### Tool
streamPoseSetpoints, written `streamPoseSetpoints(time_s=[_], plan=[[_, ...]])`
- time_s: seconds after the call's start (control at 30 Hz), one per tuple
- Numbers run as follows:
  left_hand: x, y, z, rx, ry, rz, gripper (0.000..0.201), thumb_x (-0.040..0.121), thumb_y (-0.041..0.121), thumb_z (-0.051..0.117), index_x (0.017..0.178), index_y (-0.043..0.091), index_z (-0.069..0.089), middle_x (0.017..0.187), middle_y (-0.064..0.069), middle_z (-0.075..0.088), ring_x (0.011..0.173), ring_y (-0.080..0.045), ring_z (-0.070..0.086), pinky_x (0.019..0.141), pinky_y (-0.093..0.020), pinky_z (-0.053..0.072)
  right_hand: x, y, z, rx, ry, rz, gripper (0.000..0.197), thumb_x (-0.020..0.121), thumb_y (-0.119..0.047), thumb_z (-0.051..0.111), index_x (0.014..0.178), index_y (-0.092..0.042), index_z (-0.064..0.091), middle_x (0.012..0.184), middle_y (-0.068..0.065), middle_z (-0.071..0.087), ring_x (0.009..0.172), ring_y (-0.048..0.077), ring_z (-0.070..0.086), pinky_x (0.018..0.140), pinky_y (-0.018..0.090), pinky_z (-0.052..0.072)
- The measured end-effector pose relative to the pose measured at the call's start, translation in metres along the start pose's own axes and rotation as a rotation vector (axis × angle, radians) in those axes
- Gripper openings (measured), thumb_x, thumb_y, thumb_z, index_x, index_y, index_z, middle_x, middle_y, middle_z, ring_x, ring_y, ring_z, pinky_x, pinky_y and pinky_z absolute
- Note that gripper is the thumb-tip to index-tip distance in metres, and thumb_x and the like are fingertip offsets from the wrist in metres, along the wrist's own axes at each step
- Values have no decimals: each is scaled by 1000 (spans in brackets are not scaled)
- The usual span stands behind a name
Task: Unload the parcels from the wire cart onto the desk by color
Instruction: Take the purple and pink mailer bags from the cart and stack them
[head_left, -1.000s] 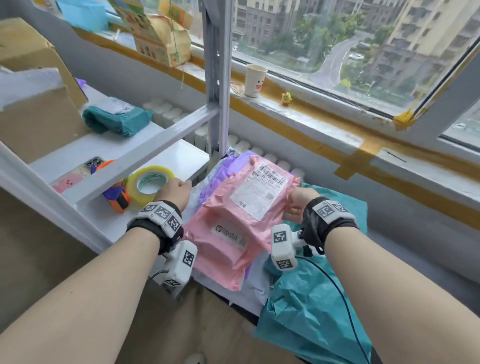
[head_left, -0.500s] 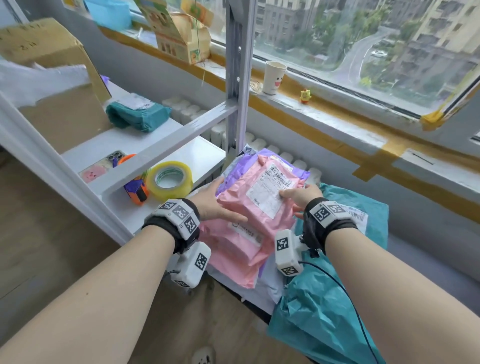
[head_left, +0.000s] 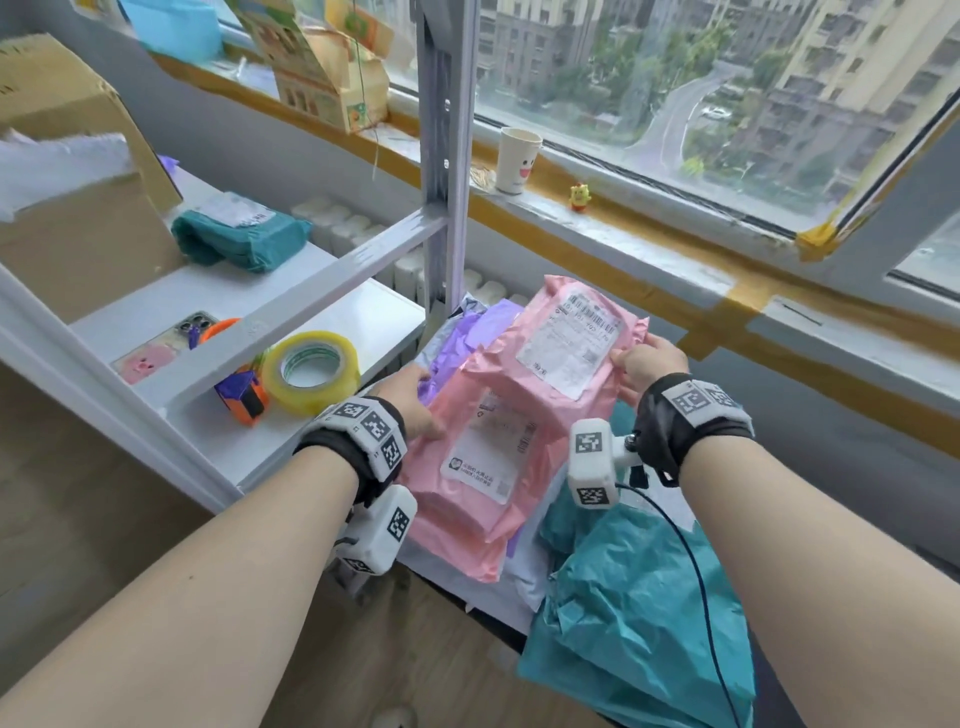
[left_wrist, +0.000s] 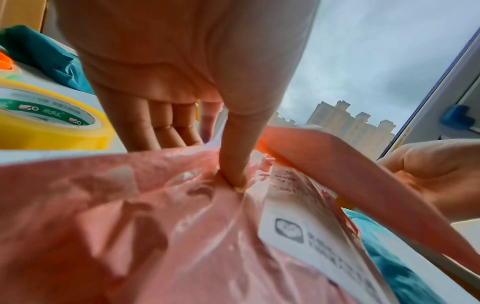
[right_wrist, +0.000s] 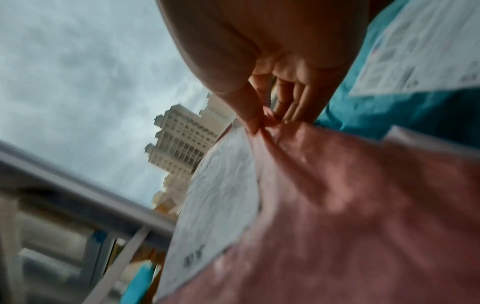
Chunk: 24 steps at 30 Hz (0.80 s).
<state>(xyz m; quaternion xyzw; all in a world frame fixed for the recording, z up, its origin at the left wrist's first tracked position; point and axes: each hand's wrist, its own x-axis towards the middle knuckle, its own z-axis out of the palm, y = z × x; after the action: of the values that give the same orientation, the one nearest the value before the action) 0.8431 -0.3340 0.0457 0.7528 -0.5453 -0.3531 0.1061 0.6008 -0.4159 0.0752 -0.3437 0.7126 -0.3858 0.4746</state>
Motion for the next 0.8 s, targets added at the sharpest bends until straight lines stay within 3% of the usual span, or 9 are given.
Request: streamPoseSetpoints(time_s=[0.07, 0.13, 0.27, 0.37, 0.47, 0.57, 0.63, 0.73, 0.8], plan=[[0, 0, -1, -3, -19, -10, 82, 70, 19, 80, 139, 17, 37, 134, -7, 51, 108, -25, 57, 96, -42, 48, 8, -5, -5, 17, 53, -1, 34, 88, 1, 56, 118, -14, 62, 104, 7, 69, 79, 20, 66, 84, 37, 56], [2, 0, -4, -37, -14, -23, 85, 68, 20, 81, 141, 18, 36, 133, -8, 51, 112, -26, 56, 97, -42, 46, 12, -11, -1, 33, 85, -31, 36, 88, 2, 56, 120, -14, 62, 106, 7, 69, 89, 23, 68, 85, 38, 56], [12, 9, -21, -91, 168, 28, 72, 73, 30, 77, 136, 16, 44, 132, -8, 53, 118, -22, 53, 98, -29, 42, 22, -19, 11, 20, 163, -102, 47, 91, 3, 48, 135, -12, 49, 127, 6, 59, 105, 23, 62, 61, 22, 48], [19, 14, -25, -77, 141, 55, 79, 71, 34, 79, 138, 16, 40, 136, -8, 49, 122, -22, 50, 98, -30, 40, 25, -25, 11, 64, 285, -154, 49, 93, 2, 42, 140, -12, 40, 139, 5, 49, 122, 19, 51, 74, 14, 37], [24, 16, -18, -102, 24, 68, 99, 64, 36, 84, 144, 18, 30, 145, -8, 41, 130, -23, 43, 107, -37, 37, 32, -28, 6, 47, 359, -202, 53, 91, 1, 41, 142, -15, 38, 140, 5, 47, 123, 20, 50, 86, 17, 39], [28, 18, -10, -105, -2, 55, 111, 57, 32, 89, 147, 22, 24, 147, -11, 36, 131, -24, 41, 109, -40, 35, 38, -25, 3, -33, 279, -177, 58, 92, 3, 40, 145, -17, 31, 140, 4, 47, 124, 22, 50, 89, 20, 43], [29, 18, -7, -77, -5, 52, 113, 56, 30, 89, 147, 24, 23, 146, -10, 36, 130, -23, 42, 109, -39, 36, 40, -21, 11, -117, 184, -162, 58, 94, 3, 39, 147, -18, 28, 141, 4, 46, 118, 22, 52, 72, 16, 40], [30, 15, -4, -21, -9, 25, 113, 56, 28, 89, 148, 25, 23, 146, -9, 38, 128, -23, 45, 105, -37, 39, 50, -13, 29, -274, 42, -128, 62, 93, 4, 38, 148, -22, 27, 142, 3, 44, 97, 20, 56, 58, 26, 46], [31, 13, -4, -24, -14, 5, 113, 56, 25, 89, 148, 24, 23, 146, -9, 38, 128, -24, 44, 106, -37, 38, 58, -6, 36, -375, -2, -122, 57, 92, -1, 41, 144, -24, 34, 141, 4, 47, 106, 24, 58, 78, 38, 55]])
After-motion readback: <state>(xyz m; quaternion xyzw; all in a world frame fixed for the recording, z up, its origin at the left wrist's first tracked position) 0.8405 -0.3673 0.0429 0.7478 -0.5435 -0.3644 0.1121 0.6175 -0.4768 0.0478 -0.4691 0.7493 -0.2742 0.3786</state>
